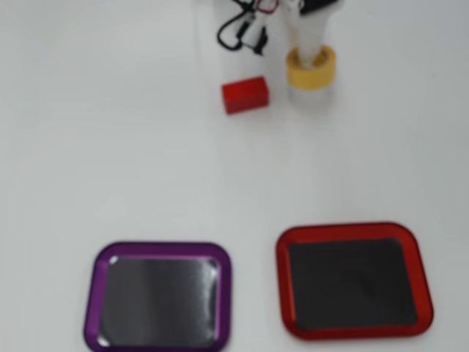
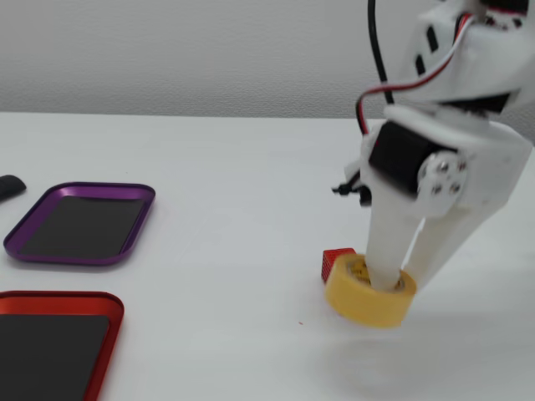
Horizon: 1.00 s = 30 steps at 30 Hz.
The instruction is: Grasp a tape and put it in the right purple dish.
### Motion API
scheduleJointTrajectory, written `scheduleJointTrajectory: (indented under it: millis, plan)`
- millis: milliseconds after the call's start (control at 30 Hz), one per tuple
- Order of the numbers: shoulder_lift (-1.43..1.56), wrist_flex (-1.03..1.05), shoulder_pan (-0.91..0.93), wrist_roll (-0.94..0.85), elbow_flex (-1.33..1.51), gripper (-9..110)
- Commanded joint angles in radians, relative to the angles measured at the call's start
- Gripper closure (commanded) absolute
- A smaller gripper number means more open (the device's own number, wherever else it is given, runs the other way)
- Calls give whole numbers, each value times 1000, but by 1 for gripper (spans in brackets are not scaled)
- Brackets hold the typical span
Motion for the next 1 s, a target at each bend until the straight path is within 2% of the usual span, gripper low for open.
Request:
scheduleJointTrajectory:
  millis: [0,100,167,300,433,567,733,967]
  plan:
    - [190,44,15,-5,-135,102]
    - [301,-17,89,-31,-166,102]
    - [337,-114,169,-118,-156,102]
    - [282,-377,342,-227,-58,102]
    - [146,-577,466,-227,-20,102]
    - [-29,-600,502,-225,-75,102]
    - [-296,-583,505,-155,-328,102]
    - [-655,-379,505,-123,-778,102]
